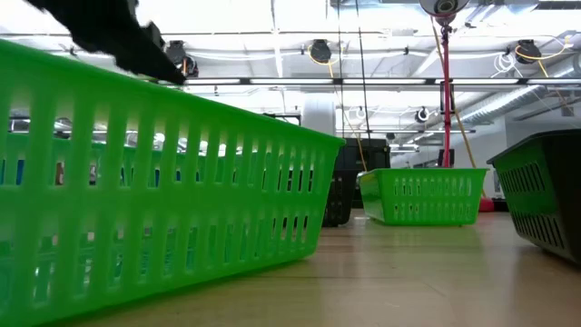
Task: Stack baskets by color
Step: Stack the blue bin on top of stacked blue bins
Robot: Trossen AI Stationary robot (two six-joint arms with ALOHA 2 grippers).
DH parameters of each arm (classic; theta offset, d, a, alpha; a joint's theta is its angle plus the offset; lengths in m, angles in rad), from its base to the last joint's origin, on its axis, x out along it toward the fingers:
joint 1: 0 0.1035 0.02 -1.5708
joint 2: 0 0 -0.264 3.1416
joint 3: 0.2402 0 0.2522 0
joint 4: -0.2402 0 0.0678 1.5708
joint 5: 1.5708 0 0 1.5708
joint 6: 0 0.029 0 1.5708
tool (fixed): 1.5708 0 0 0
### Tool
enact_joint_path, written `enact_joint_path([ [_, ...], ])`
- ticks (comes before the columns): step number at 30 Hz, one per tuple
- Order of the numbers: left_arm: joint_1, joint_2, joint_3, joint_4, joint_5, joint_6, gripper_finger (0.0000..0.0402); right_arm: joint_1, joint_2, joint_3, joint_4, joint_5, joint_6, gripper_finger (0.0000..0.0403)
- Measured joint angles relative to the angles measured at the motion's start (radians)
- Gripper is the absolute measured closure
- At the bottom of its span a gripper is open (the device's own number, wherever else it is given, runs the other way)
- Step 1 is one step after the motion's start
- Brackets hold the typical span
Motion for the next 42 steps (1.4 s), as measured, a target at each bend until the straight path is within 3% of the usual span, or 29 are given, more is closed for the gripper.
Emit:
enact_joint_path([
  [10, -0.231, 0.018, 0.127, -0.208, -0.029, -0.224, 0.0263, 0.0, 0.0, 0.0, -0.015, 0.0, -0.036, 0.0232],
  [19, -0.379, 0.165, 0.294, -0.492, -0.028, -0.545, 0.0263, -0.001, 0.0, 0.0, 0.05, 0.0, -0.133, 0.0232],
  [28, -0.438, 0.304, 0.433, -0.692, 0.001, -0.765, 0.0264, -0.002, 0.0, 0.0, 0.096, 0.0, -0.18, 0.0232],
  [42, -0.459, 0.327, 0.439, -0.826, 0.001, -0.869, 0.0264, -0.002, 0.0, 0.0, 0.104, -0.003, -0.165, 0.0232],
])
